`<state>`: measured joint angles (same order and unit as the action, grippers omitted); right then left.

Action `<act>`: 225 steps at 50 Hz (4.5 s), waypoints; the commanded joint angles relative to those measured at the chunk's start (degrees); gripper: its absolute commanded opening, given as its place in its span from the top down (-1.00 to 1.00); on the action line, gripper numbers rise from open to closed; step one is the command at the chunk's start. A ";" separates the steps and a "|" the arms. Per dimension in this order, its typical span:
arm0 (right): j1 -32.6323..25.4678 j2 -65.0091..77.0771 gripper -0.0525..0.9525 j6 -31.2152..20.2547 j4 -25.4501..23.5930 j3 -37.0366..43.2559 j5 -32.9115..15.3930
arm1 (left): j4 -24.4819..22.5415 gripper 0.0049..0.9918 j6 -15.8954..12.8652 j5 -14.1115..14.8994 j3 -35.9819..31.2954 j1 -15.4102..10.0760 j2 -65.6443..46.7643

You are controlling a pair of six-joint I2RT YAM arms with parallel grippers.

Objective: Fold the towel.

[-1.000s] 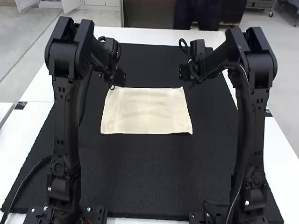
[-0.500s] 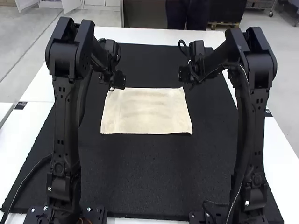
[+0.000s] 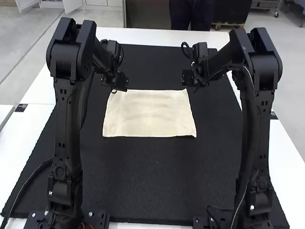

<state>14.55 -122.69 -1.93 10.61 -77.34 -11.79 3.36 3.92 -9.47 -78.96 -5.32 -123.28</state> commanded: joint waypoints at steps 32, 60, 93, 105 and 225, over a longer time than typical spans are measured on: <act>1.54 -5.71 -0.91 0.26 0.29 -2.90 0.28 | 0.69 -0.94 0.73 -0.46 -2.60 -0.83 -3.28; 2.68 -7.74 -0.91 -0.26 -0.15 -4.57 0.37 | 0.95 -0.94 1.09 -0.54 -3.22 -1.18 -4.16; 2.86 -10.02 -0.91 -0.70 -1.12 -6.51 0.45 | 1.04 -0.94 1.17 -0.54 -3.40 -1.27 -4.95; 2.86 -10.90 -0.91 -0.88 -1.38 -7.74 0.45 | 1.04 -0.93 1.09 -0.46 -3.48 -1.27 -5.30; 3.03 -9.05 0.43 2.99 -3.05 -9.14 4.94 | 3.59 -0.06 3.81 -0.02 -5.59 -2.41 -6.09</act>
<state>16.78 -132.88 0.23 7.38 -84.86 -8.01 6.42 6.74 -9.61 -81.71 -7.25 -127.48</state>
